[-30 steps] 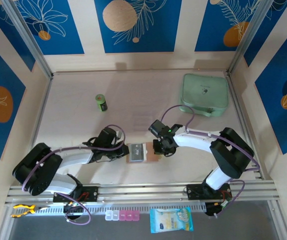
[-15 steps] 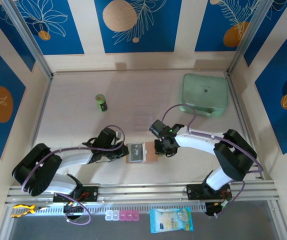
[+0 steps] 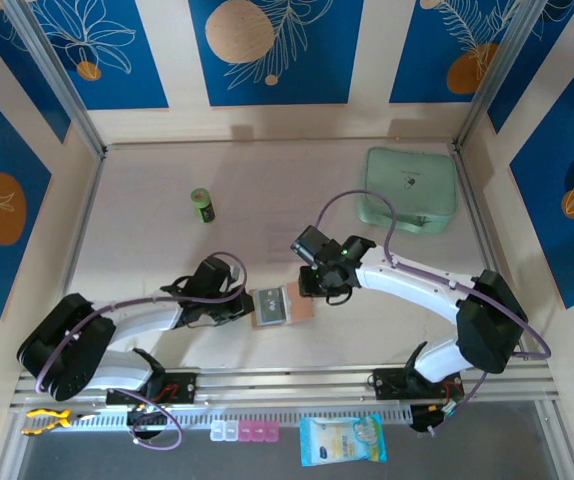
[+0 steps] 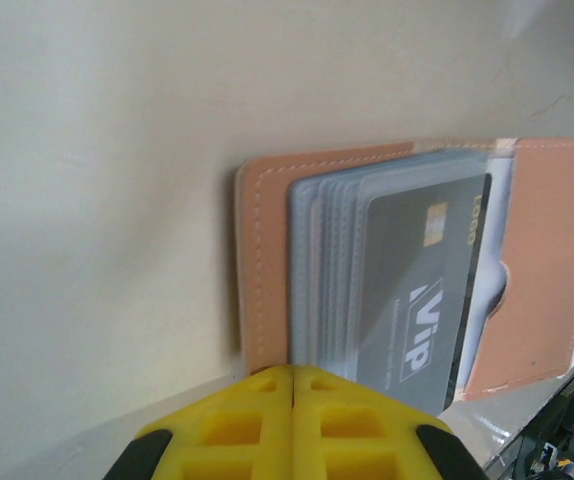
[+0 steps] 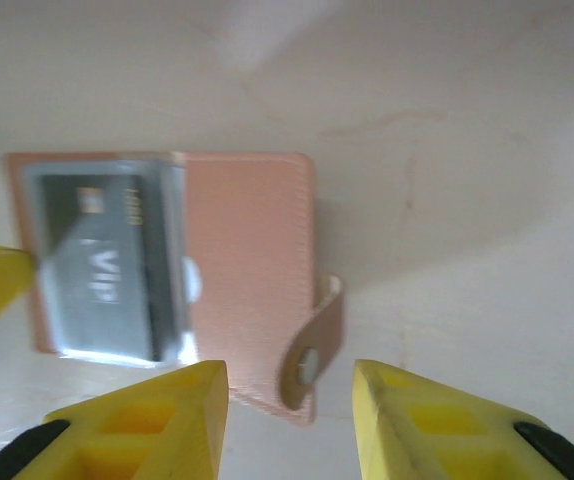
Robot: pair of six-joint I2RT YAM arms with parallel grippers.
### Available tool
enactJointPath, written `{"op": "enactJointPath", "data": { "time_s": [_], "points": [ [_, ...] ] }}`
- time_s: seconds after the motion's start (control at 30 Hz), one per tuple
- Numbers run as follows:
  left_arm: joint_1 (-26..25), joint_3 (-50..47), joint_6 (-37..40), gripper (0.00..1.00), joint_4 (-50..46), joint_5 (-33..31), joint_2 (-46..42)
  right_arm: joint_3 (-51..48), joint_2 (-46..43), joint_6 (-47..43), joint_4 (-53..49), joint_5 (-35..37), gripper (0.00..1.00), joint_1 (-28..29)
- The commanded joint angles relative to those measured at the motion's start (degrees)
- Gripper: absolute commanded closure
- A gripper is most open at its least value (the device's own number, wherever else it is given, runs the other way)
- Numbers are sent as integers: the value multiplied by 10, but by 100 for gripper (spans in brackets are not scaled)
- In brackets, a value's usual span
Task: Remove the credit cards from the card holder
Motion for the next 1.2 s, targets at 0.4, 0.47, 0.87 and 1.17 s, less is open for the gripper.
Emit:
{"op": "enactJointPath", "data": {
  "time_s": [0.4,0.47,0.87,1.17],
  "points": [
    [-1,8,7,97,10,14,23,107,151,-28,-23,-12,62,46],
    [0,7,7,97,8,12,25,111,165,-30,-38,9,59,43],
    [0,6,10,97,-7,1,21,64,189,-47,-28,14,37,21],
    [1,5,9,97,-9,1,18,33,194,-49,-10,10,23,15]
  ]
}}
